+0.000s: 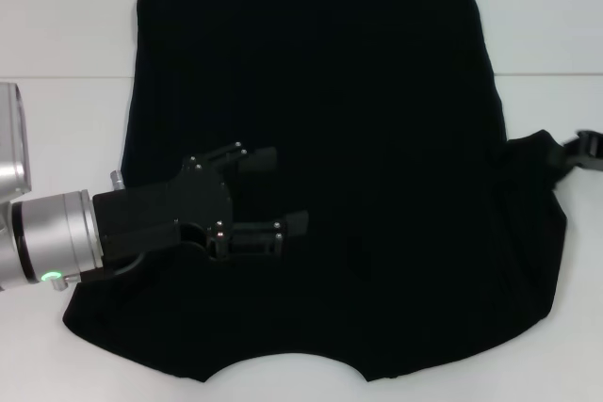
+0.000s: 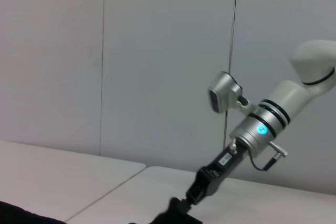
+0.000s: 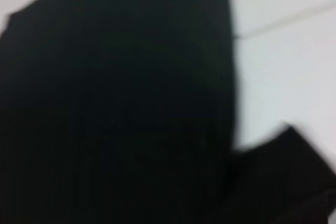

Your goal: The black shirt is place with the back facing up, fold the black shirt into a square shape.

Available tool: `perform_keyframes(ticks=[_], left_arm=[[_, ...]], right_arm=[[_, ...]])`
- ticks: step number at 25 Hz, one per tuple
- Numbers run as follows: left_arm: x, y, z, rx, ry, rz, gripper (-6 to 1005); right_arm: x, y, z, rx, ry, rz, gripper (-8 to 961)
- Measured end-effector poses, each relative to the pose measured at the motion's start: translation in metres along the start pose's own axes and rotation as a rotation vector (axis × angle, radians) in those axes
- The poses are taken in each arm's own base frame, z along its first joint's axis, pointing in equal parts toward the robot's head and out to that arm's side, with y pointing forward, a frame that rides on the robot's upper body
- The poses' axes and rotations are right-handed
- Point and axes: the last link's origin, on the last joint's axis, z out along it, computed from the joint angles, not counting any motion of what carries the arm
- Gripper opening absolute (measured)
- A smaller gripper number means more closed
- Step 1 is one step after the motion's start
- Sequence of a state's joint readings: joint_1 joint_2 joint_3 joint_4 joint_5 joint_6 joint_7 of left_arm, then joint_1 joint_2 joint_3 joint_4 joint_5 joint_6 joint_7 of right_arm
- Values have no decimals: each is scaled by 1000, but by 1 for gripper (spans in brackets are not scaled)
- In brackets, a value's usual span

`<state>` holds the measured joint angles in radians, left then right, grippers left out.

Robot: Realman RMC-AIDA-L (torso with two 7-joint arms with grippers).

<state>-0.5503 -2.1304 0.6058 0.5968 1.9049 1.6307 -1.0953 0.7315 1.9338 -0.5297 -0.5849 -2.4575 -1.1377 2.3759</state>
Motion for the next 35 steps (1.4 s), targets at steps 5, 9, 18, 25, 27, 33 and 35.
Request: perform_keyframes(ticks=[5, 9, 18, 25, 27, 33, 35], left_arm=[[0, -1, -1, 2, -1, 0, 936], [0, -2, -3, 15, 4, -1, 936], [0, -5, -9, 41, 12, -5, 936], [1, -8, -14, 76, 25, -10, 936], [0, -10, -17, 92, 32, -16, 937], [2, -16, -24, 135, 49, -72, 937], [3, -20, -31, 164, 61, -120, 936]], right_arm=[[-6, 38, 18, -78, 39, -88, 1], [-3, 64, 33, -113, 98, -165, 0], [6, 101, 52, -158, 180, -249, 1], [4, 105, 48, -213, 157, -225, 0], [4, 106, 42, -273, 136, -219, 0], [5, 102, 25, -409, 57, -188, 213], [7, 99, 22, -437, 22, -195, 294]])
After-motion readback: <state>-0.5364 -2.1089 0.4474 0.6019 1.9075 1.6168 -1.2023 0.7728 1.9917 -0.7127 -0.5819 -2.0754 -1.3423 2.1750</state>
